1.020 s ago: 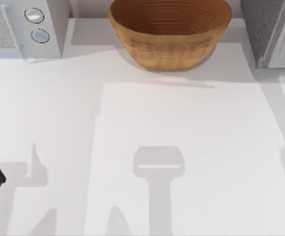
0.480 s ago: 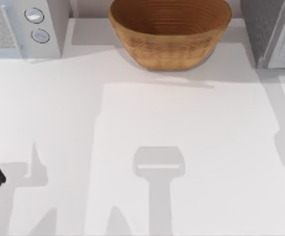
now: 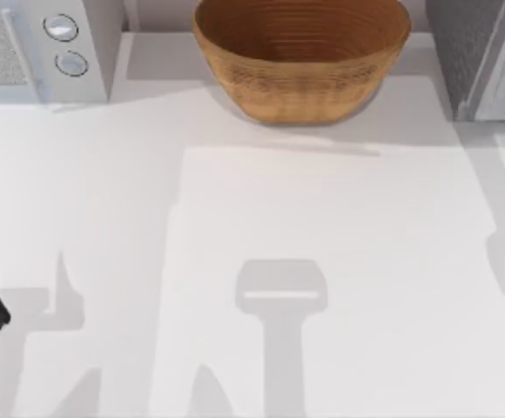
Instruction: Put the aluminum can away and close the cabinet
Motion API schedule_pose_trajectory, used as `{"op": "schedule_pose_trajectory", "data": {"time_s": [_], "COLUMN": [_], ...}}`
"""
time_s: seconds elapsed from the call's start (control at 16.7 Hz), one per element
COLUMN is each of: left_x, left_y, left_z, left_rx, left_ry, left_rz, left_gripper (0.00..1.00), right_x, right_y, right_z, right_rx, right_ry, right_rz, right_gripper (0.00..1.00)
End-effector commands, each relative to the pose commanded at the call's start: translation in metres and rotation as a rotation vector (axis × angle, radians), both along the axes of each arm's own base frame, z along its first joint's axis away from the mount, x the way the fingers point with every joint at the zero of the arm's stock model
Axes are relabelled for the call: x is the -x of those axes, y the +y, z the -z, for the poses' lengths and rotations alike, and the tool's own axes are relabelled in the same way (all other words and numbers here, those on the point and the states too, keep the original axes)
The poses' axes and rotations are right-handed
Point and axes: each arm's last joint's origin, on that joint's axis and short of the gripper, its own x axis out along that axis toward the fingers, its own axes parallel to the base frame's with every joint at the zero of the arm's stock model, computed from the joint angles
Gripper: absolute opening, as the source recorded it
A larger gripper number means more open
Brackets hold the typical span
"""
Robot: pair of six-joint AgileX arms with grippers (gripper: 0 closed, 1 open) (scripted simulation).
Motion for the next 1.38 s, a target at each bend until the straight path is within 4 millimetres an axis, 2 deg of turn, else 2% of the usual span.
{"op": "schedule_pose_trajectory", "data": {"time_s": [0.48,1.14,1.38], "left_x": [0.0,0.0,0.0], "left_y": [0.0,0.0,0.0], "left_z": [0.0,0.0,0.0], "left_rx": [0.0,0.0,0.0], "left_ry": [0.0,0.0,0.0], "left_rz": [0.0,0.0,0.0], "left_gripper": [1.0,1.0,1.0], "right_x": [0.0,0.001,0.018], "right_y": [0.0,0.001,-0.003], "right_z": [0.0,0.0,-0.007], "right_rx": [0.0,0.0,0.002], "right_ry": [0.0,0.0,0.0], "right_rz": [0.0,-0.002,-0.002], "right_gripper": [0.98,1.0,1.0]}}
